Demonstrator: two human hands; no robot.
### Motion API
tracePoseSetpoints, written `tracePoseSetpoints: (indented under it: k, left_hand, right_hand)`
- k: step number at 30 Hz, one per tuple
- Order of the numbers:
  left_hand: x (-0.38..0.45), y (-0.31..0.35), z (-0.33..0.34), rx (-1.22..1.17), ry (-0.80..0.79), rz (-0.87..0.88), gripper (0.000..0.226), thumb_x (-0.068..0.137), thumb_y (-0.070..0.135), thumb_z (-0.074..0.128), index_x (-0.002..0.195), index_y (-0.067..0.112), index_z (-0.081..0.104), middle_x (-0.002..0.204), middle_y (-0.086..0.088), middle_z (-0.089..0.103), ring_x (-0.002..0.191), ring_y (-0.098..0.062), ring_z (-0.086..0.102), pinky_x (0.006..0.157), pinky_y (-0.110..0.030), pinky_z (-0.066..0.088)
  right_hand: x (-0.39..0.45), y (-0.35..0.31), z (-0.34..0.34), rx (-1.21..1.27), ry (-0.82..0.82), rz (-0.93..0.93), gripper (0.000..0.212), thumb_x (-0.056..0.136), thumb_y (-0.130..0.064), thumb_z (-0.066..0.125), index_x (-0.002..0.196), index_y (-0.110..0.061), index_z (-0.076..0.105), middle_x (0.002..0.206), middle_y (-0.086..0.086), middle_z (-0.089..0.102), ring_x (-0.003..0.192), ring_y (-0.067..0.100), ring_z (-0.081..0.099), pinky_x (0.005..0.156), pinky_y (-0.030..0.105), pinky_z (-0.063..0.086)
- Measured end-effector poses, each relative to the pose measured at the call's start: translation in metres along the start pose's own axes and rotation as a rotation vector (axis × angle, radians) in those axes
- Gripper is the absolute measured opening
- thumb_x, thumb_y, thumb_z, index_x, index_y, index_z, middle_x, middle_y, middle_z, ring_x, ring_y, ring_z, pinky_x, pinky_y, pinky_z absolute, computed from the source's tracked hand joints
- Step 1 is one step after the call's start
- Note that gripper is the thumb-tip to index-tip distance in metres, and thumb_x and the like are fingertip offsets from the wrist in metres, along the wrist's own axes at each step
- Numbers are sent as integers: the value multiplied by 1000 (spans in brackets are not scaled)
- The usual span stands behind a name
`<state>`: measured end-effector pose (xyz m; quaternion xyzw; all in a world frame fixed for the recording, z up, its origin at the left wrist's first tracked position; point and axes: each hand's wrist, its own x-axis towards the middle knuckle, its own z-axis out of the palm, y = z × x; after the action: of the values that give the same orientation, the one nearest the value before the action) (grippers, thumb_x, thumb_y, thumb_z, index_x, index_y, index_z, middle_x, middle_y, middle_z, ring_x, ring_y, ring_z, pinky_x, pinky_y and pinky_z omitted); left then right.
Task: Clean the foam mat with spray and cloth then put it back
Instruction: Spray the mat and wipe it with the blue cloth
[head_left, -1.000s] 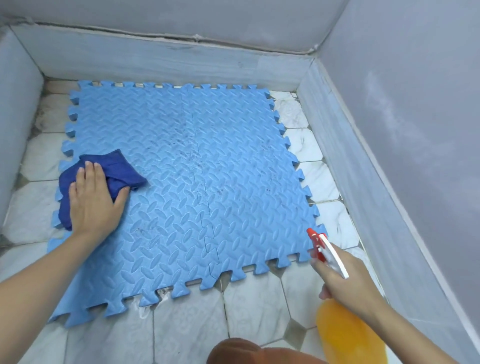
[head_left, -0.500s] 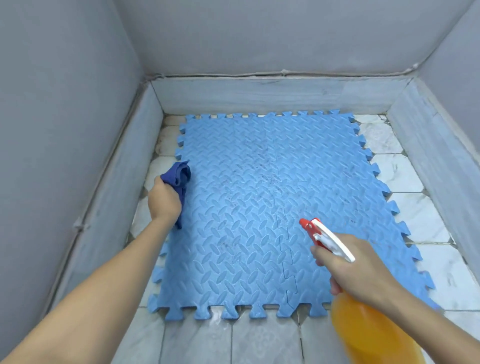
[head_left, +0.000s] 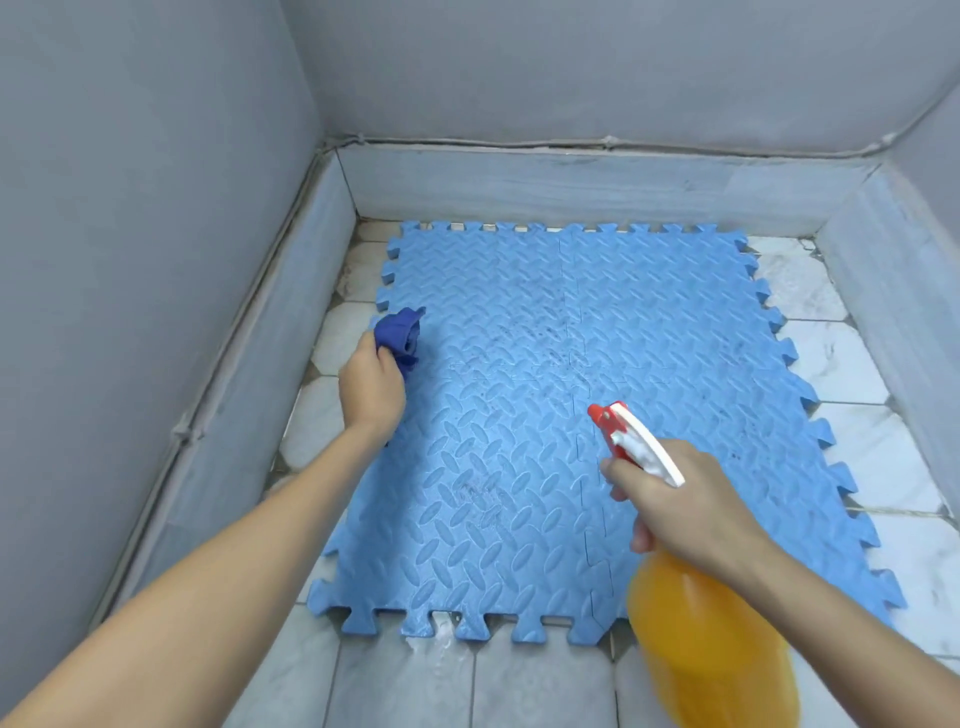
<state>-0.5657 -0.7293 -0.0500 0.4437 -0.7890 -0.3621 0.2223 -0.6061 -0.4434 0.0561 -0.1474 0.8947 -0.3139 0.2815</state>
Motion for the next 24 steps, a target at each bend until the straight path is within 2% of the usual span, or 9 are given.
tracePoseSetpoints:
  k: [3,6,9,13,15,17,18,21,24]
  left_hand:
    - [-5,23,20,7,-62,136,21,96,7,32,86,10,51,78,-4,56,67,-19,46,56,-29,29]
    - [-14,52,44,-6,-138,253,21,96,8,32,92,12,53,75,-1,54,62,-15,45,53,-27,31]
    - [-22,79,72,40,-225,365,25,97,9,33,104,10,56,82,-6,60,70,-26,50,60,-32,33]
    - [-38,114,105,102,-422,488,27,97,8,32,111,12,55,84,-2,58,80,-29,52,64,-29,34]
    - [-42,117,118,208,-646,555,30,98,11,37,126,8,46,107,-6,61,105,-32,54,75,-23,37]
    - [-47,120,127,431,-906,648,60,98,25,44,149,10,16,150,-14,34,140,-28,29,105,-30,31]
    - [-48,125,129,558,-973,732,71,98,30,44,152,12,2,158,-13,16,146,-23,15,114,-32,22]
    - [-49,160,132,781,-941,1046,76,99,39,39,152,16,-10,161,-7,-1,148,-19,7,117,-32,15]
    - [-55,209,140,871,-876,1213,74,100,43,33,151,15,-12,161,-7,-4,148,-22,4,118,-33,12]
  right_hand:
    - [6,9,-20,45,115,29,21,91,-23,59,86,-3,56,71,19,60,43,19,67,60,36,50]
    - [15,26,-48,122,279,118,30,90,-22,56,88,8,56,82,28,62,41,17,65,63,44,53]
    - [16,41,-74,168,379,181,34,88,-22,54,86,12,54,82,32,59,38,16,62,67,50,54]
    - [9,67,-97,179,445,233,26,88,-22,55,92,4,57,95,26,65,39,17,63,64,46,55]
    - [1,83,-99,189,428,284,22,88,-20,56,93,1,59,95,23,66,40,20,65,64,45,56]
    - [-12,101,-98,205,405,343,19,86,-17,55,88,2,59,85,19,68,40,22,64,62,46,57]
    - [-19,108,-96,210,389,371,18,86,-15,55,84,2,59,81,17,69,40,23,63,61,47,57]
    - [-39,126,-89,204,315,446,20,85,-15,55,84,4,59,80,17,69,39,24,62,59,46,56]
    - [-56,137,-83,200,242,462,18,86,-19,57,92,-2,60,90,19,67,47,26,68,60,41,55]
